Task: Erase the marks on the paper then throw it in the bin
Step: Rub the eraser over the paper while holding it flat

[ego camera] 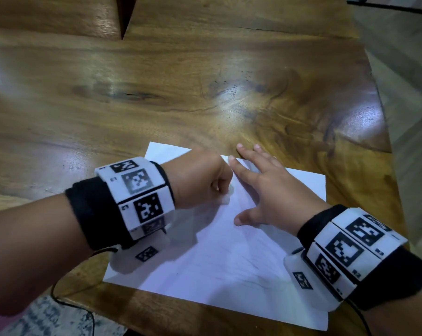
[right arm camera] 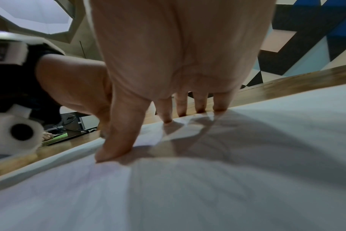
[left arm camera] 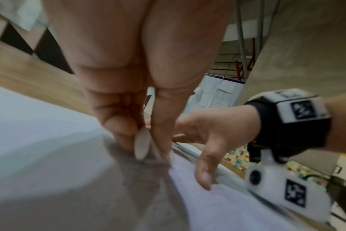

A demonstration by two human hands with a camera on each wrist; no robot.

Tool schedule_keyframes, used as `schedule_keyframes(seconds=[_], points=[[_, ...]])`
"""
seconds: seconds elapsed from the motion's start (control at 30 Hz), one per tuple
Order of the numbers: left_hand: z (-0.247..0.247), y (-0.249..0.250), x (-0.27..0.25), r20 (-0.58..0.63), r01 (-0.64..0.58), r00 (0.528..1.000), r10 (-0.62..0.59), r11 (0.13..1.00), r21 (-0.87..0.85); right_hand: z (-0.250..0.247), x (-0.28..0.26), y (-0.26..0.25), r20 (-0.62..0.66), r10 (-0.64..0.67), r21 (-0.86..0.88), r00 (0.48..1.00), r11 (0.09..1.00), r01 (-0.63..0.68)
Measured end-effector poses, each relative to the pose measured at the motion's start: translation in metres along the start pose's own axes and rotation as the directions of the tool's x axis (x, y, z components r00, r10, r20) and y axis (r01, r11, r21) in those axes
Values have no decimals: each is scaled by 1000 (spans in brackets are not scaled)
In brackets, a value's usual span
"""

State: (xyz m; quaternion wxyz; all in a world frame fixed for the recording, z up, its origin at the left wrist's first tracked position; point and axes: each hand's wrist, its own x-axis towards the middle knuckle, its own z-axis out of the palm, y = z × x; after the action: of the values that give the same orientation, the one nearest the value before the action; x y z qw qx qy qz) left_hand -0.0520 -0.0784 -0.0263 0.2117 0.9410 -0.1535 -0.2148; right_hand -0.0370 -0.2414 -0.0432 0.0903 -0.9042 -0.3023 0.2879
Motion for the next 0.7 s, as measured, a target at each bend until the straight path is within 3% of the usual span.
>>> schedule_keyframes(seconds=[0.07,0.17,0.23,0.33,0.4,0.53,0.6,0.7], points=[[-4,-4,3,30,9,1000,-10,1000,15,-1,-1,0,4,-3,2,1000,1000,3],[-13,-12,17,-179,95,979,-96,995,-16,-1,0,-1,10,-3,-7,1000,1000,3],[-8,-16,12,-237,59,969,-64,998,-28,-1,-1,-1,18,2,-3,1000,1000,-2],[13,-16,-21,-69,-90,994,86,995,-53,-2,-1,-1,21,5,3,1000,1000,-5],[19,-15,-34,42,-79,996,83,993,-86,-2,-2,-1,22,3,-3,1000,1000,-3],[2,-19,-2,-189,26,981,-33,999,-41,-1,-2,0,16,5,-2,1000,1000,-4],[0,-19,10,-234,74,969,-82,996,-41,-1,-2,0,17,6,-4,1000,1000,-6],[17,-20,-20,-183,-77,980,72,997,-22,-1,-2,-1,27,6,-10,1000,1000,-5]])
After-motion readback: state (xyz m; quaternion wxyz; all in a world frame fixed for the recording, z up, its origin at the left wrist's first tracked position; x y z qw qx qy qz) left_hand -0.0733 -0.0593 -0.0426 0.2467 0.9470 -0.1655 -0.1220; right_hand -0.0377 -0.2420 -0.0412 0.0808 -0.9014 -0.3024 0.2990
